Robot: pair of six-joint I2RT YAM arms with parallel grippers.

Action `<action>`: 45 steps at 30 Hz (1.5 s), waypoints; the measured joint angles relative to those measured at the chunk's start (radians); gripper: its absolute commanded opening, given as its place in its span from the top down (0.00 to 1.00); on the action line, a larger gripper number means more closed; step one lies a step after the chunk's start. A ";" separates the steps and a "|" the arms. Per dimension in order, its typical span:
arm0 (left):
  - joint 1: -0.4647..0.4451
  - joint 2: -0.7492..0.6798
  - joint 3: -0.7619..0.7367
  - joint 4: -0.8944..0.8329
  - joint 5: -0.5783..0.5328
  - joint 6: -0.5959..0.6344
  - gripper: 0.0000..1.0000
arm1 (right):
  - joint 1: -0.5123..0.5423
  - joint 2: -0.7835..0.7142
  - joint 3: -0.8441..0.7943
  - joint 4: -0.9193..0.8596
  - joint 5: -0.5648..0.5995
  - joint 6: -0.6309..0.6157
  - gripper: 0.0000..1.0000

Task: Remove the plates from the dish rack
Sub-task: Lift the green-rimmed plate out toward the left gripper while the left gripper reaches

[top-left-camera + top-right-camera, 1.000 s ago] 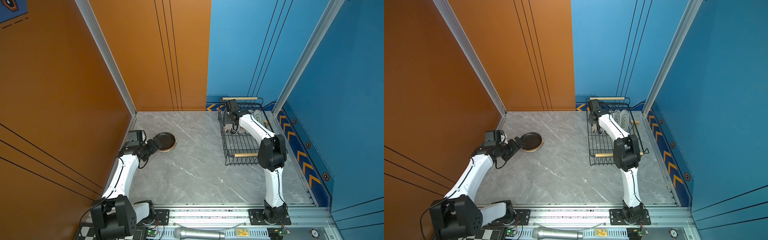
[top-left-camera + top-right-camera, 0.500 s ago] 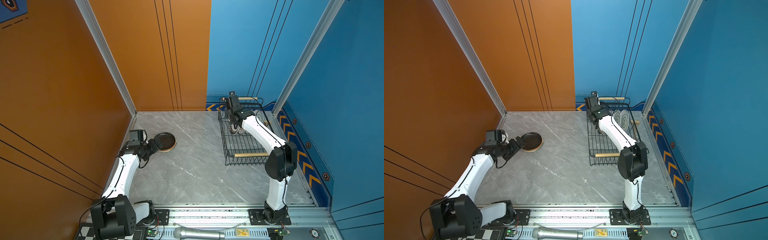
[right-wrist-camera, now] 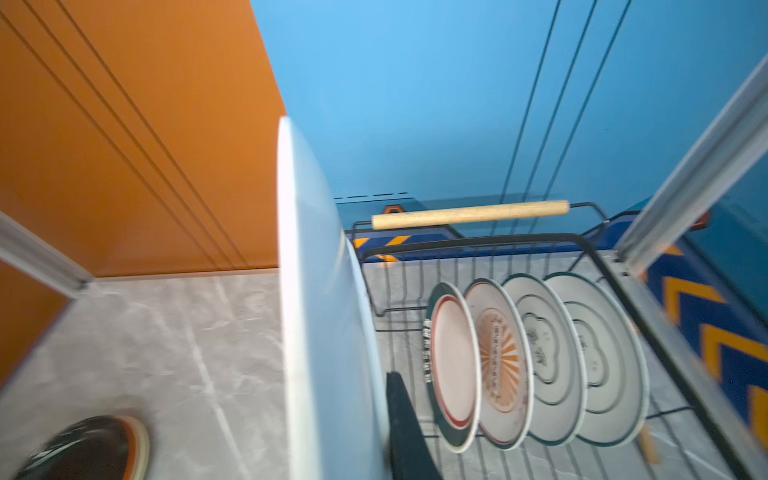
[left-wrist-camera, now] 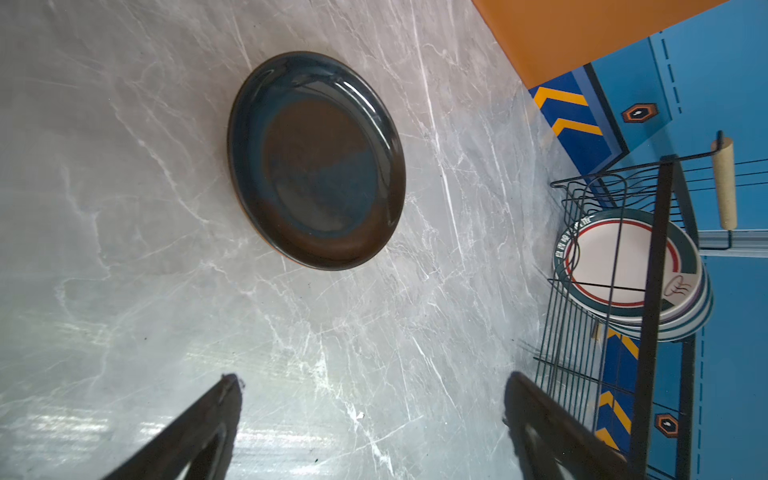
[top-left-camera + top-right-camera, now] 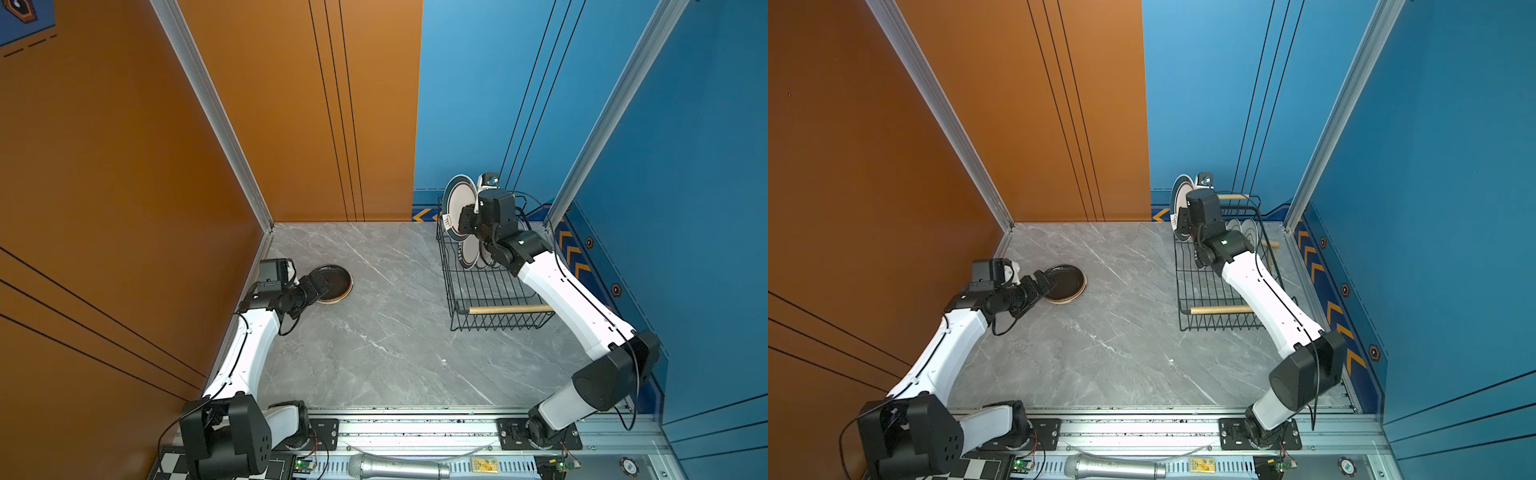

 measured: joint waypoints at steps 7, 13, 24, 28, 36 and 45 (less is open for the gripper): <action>-0.028 -0.016 0.000 0.069 0.057 -0.032 0.01 | -0.056 -0.009 -0.104 0.050 -0.418 0.329 1.00; -0.058 -0.061 -0.046 0.187 0.113 -0.090 0.06 | -0.031 0.027 -0.282 0.213 -0.665 0.607 1.00; -0.165 -0.037 -0.077 0.456 0.197 -0.202 0.18 | 0.062 0.117 -0.325 0.448 -0.807 0.846 1.00; -0.171 0.023 -0.105 0.584 0.249 -0.271 0.22 | 0.098 0.134 -0.331 0.489 -0.816 0.866 1.00; -0.175 0.075 -0.146 0.716 0.284 -0.362 0.26 | 0.118 0.167 -0.356 0.585 -0.815 0.899 1.00; -0.147 0.055 -0.204 0.772 0.325 -0.383 0.29 | 0.118 0.170 -0.346 0.563 -0.811 0.877 1.00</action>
